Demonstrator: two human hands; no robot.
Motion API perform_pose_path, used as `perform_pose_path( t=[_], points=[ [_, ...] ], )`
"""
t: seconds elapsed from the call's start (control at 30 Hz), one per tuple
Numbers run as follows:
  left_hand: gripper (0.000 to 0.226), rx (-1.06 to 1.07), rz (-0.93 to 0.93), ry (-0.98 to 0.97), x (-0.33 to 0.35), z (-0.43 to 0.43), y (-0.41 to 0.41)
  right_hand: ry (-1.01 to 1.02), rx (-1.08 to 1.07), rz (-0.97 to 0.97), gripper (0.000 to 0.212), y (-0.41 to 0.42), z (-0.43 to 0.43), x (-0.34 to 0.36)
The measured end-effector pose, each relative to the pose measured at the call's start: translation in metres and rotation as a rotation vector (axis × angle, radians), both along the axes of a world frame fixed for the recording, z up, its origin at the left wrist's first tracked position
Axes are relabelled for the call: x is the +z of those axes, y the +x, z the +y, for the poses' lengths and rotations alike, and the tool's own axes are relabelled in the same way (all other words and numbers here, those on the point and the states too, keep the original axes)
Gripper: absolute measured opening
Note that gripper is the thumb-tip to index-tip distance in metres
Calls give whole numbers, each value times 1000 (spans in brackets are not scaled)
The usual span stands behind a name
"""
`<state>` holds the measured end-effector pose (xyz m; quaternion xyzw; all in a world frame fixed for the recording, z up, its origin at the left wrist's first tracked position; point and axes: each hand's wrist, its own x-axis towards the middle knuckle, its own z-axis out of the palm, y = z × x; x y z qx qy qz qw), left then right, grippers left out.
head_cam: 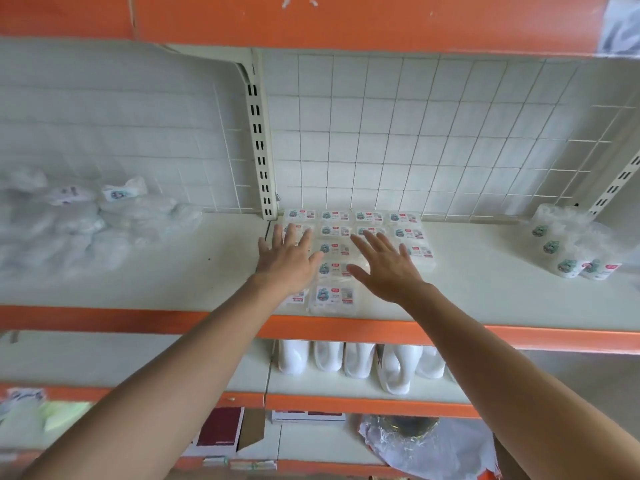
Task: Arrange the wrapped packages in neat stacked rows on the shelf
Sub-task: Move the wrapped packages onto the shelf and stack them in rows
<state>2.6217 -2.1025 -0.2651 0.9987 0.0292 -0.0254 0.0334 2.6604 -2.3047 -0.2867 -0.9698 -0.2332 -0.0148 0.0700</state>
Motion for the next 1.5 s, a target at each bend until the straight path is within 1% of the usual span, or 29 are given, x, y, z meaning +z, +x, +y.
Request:
perform_pose_path(
  t=[0.2, 0.4, 0.5, 0.67, 0.87, 1.0, 1.2, 1.33, 1.5],
  points=[
    [62, 129, 18, 22, 1, 25, -39, 57, 96, 6, 67, -16, 35, 2],
    [63, 198, -9, 17, 4, 63, -71, 64, 191, 12, 68, -33, 82, 2],
    [63, 222, -29, 12, 4, 93, -79, 78, 243, 1, 67, -37, 120, 4],
    [63, 248, -45, -1, 0, 162, -83, 41, 305, -23, 68, -36, 201, 0],
    [62, 204, -79, 23, -7, 260, -77, 31, 275, 3, 69, -26, 304, -10],
    [60, 133, -94, 11, -15, 307, -64, 57, 215, 29, 69, -18, 352, -13],
    [52, 18, -242, -7, -12, 345, -41, 151, 92, 51, 69, -4, 395, -12],
    [45, 26, -371, -46, 2, 363, -24, 187, 51, 16, 68, 13, 414, -2],
    [41, 45, -422, 13, 23, 390, 0, 231, 43, -7, 69, 37, 436, 13]
  ],
)
